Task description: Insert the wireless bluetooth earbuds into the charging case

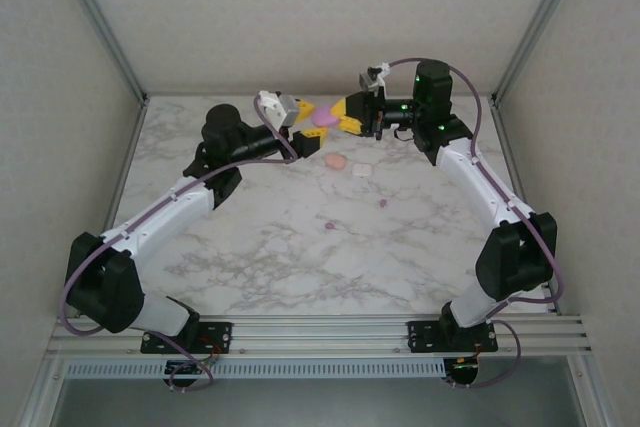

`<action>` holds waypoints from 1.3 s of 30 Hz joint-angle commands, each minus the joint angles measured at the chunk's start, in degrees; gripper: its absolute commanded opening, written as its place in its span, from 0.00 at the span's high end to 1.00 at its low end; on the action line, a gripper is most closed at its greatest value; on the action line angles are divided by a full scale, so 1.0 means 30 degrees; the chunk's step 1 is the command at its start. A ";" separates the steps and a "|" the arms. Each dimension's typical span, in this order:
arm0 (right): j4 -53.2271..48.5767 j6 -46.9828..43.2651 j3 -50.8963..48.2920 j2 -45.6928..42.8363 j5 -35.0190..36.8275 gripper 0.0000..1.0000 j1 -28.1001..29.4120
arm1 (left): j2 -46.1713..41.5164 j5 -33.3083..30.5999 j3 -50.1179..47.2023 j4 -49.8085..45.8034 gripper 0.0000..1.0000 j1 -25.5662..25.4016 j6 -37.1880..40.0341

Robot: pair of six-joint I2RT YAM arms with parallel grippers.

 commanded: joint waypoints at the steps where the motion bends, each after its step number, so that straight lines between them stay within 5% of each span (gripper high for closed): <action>1: 0.0601 0.0159 -0.0069 -0.0611 -0.0634 0.82 0.0148 | 0.0059 0.1050 0.0834 -0.0393 0.47 -0.0330 0.0170; 11: 0.0403 0.0081 0.0044 -0.0663 -0.0620 0.81 0.0206 | 0.0068 0.0860 0.1288 -0.1063 0.71 -0.0549 0.0486; 15: -0.4875 -0.4149 0.0956 -0.0793 0.0784 0.68 0.0208 | -0.0056 0.0826 0.1672 -0.2517 0.80 -0.0605 0.1379; 22: -1.5164 -1.2140 0.4391 -0.0241 0.3663 0.47 0.0182 | -0.0401 0.0448 0.3593 -0.9958 0.83 -0.0635 0.5281; 39: -1.5714 -1.2387 0.4703 0.1288 0.2483 0.52 0.0852 | 0.0037 0.0680 0.5086 -1.2214 0.80 -0.0780 0.6235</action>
